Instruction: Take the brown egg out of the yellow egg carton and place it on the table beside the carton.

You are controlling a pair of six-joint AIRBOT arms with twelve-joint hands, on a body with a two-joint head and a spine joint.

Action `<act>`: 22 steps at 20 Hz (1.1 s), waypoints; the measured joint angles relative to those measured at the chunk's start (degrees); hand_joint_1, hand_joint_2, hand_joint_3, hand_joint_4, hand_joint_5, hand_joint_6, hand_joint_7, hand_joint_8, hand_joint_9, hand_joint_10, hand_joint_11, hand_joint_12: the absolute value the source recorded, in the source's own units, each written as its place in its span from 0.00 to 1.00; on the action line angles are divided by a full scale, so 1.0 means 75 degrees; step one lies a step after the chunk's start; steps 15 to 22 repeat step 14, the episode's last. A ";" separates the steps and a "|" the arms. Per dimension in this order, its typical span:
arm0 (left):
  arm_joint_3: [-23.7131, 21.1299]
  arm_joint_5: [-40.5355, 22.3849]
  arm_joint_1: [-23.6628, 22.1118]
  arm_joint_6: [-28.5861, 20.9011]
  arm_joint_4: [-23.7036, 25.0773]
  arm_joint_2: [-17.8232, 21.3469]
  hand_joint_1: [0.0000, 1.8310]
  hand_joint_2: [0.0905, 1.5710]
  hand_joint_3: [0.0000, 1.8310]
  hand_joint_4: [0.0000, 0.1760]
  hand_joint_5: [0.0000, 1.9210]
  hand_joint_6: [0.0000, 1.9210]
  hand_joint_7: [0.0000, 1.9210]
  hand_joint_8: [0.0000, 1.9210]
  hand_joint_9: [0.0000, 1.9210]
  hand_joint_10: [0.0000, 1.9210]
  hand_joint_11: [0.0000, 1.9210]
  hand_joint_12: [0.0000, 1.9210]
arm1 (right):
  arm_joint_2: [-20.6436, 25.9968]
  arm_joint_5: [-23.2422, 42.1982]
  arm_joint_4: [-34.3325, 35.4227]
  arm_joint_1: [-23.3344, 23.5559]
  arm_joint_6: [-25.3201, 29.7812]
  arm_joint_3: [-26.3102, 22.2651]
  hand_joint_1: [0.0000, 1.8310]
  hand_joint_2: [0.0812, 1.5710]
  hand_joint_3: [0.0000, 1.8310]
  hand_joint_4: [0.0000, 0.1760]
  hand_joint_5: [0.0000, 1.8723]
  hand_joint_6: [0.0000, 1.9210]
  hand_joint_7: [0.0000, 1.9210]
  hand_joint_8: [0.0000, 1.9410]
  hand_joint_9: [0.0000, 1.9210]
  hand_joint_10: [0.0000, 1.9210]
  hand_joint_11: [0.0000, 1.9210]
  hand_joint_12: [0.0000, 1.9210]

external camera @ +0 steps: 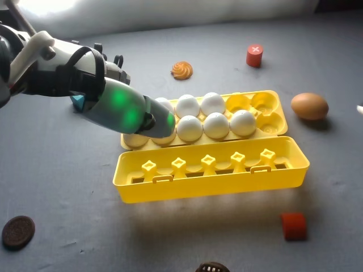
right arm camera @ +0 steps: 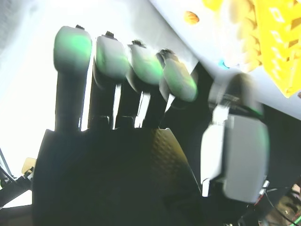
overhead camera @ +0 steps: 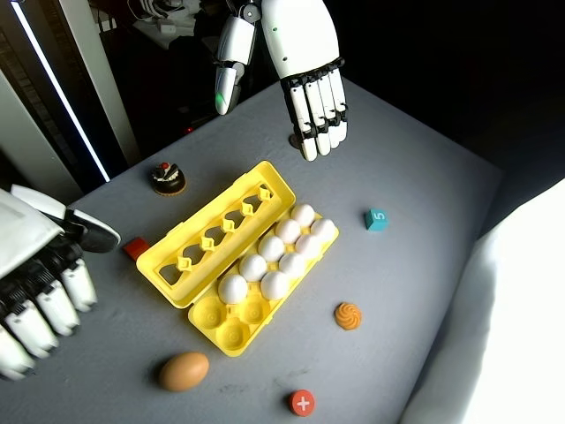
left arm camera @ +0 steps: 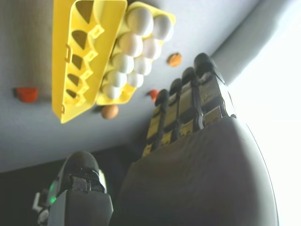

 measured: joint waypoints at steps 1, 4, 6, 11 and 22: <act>0.0003 0.0047 0.0000 0.0000 0.0012 0.0000 0.00 0.70 0.00 0.00 0.01 0.00 0.01 0.00 0.01 0.00 0.00 0.08 | 0.0140 0.0058 -0.0023 0.0006 -0.0017 -0.0210 0.70 0.81 0.00 0.00 0.78 1.00 0.82 1.00 0.85 1.00 0.92 1.00; 0.0000 0.0044 0.0000 0.0000 0.0006 0.0000 0.00 0.70 0.00 0.00 0.00 0.00 0.00 0.00 0.00 0.00 0.00 0.07 | 0.0347 0.0035 0.0114 0.0117 -0.0061 -0.0583 0.68 0.81 0.00 0.00 0.76 1.00 0.81 1.00 0.84 1.00 0.92 1.00; 0.0000 0.0076 0.0000 0.0000 0.0009 0.0000 0.00 0.71 0.00 0.00 0.00 0.00 0.01 0.00 0.01 0.00 0.00 0.10 | 0.0495 0.0015 0.0816 0.0283 -0.0341 -0.0793 0.68 0.82 0.00 0.00 0.76 1.00 0.80 1.00 0.83 1.00 0.90 1.00; 0.0003 0.0093 0.0000 -0.0003 0.0009 0.0000 0.00 0.72 0.00 0.00 0.00 0.00 0.01 0.00 0.01 0.00 0.00 0.09 | 0.0650 0.0256 0.1093 0.0341 -0.0463 -0.0828 0.69 0.80 0.00 0.14 0.75 1.00 0.76 1.00 0.80 1.00 0.87 1.00; 0.0003 0.0111 0.0000 0.0000 0.0009 0.0000 0.00 0.72 0.00 0.00 0.00 0.00 0.00 0.00 0.00 0.00 0.00 0.05 | 0.0653 0.0221 0.1096 0.0321 -0.0350 -0.0848 0.69 0.79 0.00 0.22 0.76 1.00 0.75 1.00 0.78 1.00 0.85 1.00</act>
